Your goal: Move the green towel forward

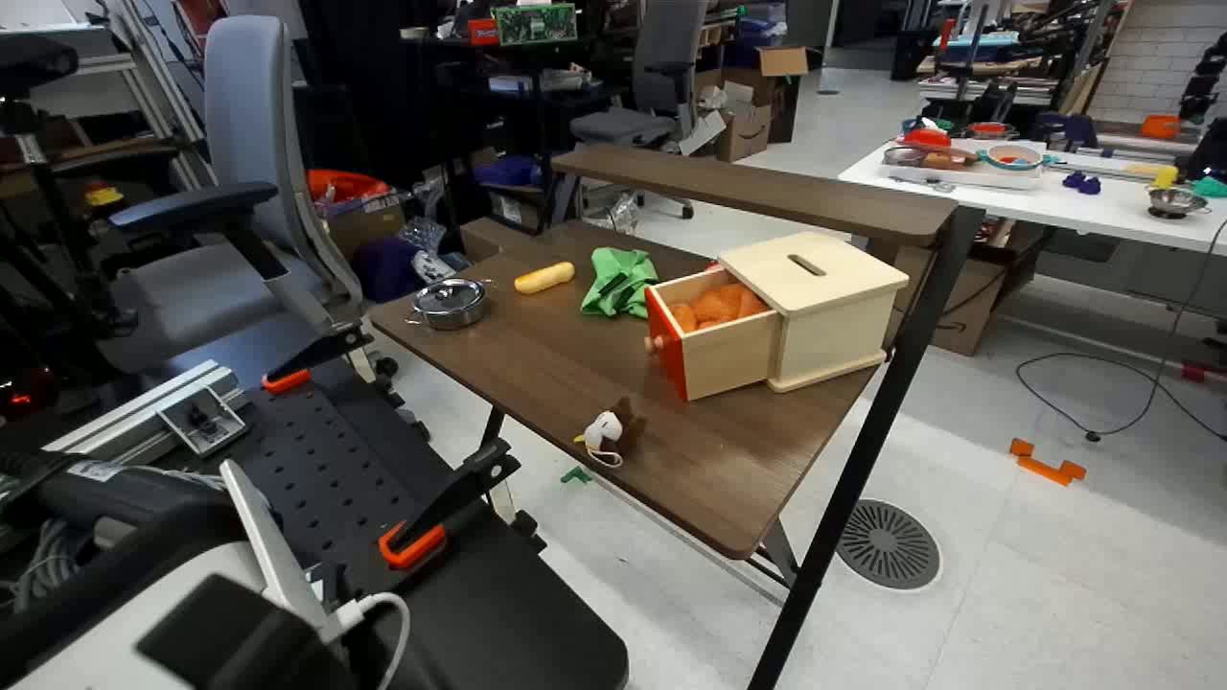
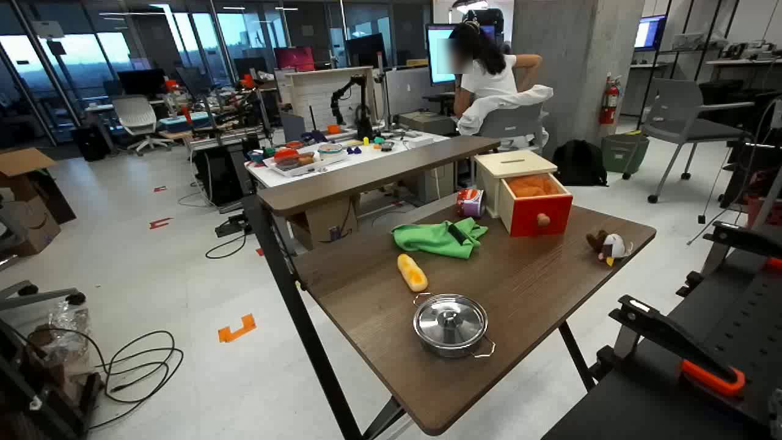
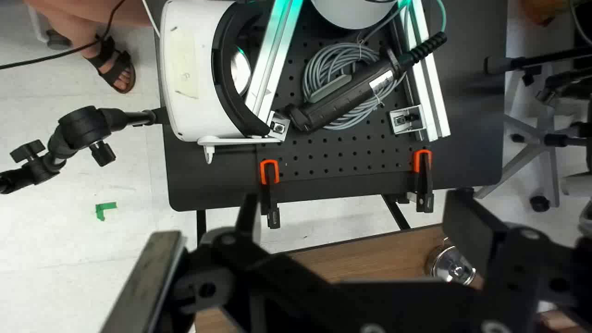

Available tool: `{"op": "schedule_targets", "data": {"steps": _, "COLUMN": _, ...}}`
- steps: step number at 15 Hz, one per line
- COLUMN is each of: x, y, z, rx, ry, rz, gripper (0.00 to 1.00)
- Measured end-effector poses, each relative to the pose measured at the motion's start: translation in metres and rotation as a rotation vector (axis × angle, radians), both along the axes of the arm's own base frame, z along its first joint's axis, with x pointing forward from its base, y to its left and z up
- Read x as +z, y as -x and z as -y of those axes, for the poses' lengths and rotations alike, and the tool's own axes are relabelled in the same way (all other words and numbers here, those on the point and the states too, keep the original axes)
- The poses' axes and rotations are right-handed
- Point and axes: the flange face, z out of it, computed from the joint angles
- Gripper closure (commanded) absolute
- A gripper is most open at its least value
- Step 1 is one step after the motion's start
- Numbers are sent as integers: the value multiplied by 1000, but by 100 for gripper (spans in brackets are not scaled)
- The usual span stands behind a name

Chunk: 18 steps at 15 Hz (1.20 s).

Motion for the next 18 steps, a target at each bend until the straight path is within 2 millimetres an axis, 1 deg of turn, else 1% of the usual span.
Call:
{"op": "schedule_targets", "data": {"steps": 6, "x": 1, "y": -1, "z": 0, "rx": -4, "ry": 1, "rz": 8, "gripper": 0}}
{"op": "schedule_targets", "data": {"steps": 8, "x": 2, "y": -6, "z": -2, "rx": -57, "ry": -21, "rz": 49, "gripper": 0}}
{"op": "schedule_targets", "data": {"steps": 10, "x": 2, "y": -17, "z": -6, "rx": -138, "ry": -47, "rz": 112, "gripper": 0}}
{"op": "schedule_targets", "data": {"steps": 12, "x": -3, "y": -31, "z": -13, "rx": -209, "ry": -47, "rz": 165, "gripper": 0}}
{"op": "schedule_targets", "data": {"steps": 14, "x": -13, "y": -51, "z": -24, "rx": -266, "ry": -18, "rz": 192, "gripper": 0}}
{"op": "schedule_targets", "data": {"steps": 16, "x": -29, "y": -77, "z": -40, "rx": -303, "ry": 33, "rz": 199, "gripper": 0}}
{"op": "schedule_targets", "data": {"steps": 18, "x": -52, "y": -105, "z": -64, "rx": -319, "ry": 81, "rz": 187, "gripper": 0}}
